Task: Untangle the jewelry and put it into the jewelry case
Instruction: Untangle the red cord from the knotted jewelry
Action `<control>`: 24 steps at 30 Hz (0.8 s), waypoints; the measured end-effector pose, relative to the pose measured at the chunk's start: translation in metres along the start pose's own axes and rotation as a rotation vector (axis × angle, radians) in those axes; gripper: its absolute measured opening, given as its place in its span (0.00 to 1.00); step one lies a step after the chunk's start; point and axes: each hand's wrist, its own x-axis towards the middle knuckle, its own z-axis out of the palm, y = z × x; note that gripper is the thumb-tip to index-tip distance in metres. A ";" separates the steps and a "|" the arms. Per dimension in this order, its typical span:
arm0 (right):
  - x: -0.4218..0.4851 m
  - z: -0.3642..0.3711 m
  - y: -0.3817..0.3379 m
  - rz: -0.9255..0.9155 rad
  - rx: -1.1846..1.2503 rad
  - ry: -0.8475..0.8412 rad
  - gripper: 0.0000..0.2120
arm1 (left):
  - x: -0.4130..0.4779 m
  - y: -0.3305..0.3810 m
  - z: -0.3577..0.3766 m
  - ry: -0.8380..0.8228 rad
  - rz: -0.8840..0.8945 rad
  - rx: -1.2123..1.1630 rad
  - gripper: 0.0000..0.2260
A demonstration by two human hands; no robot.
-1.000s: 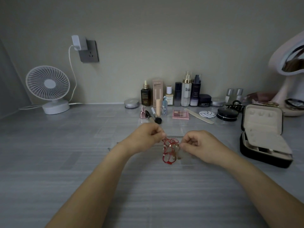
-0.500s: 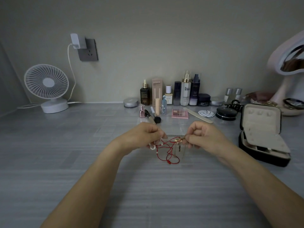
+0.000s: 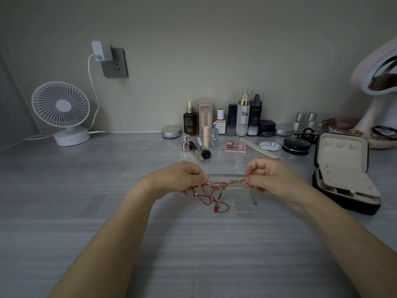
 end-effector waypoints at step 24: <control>0.009 0.028 0.023 -0.223 -0.675 -0.089 0.10 | 0.016 -0.002 0.041 0.132 0.181 0.371 0.06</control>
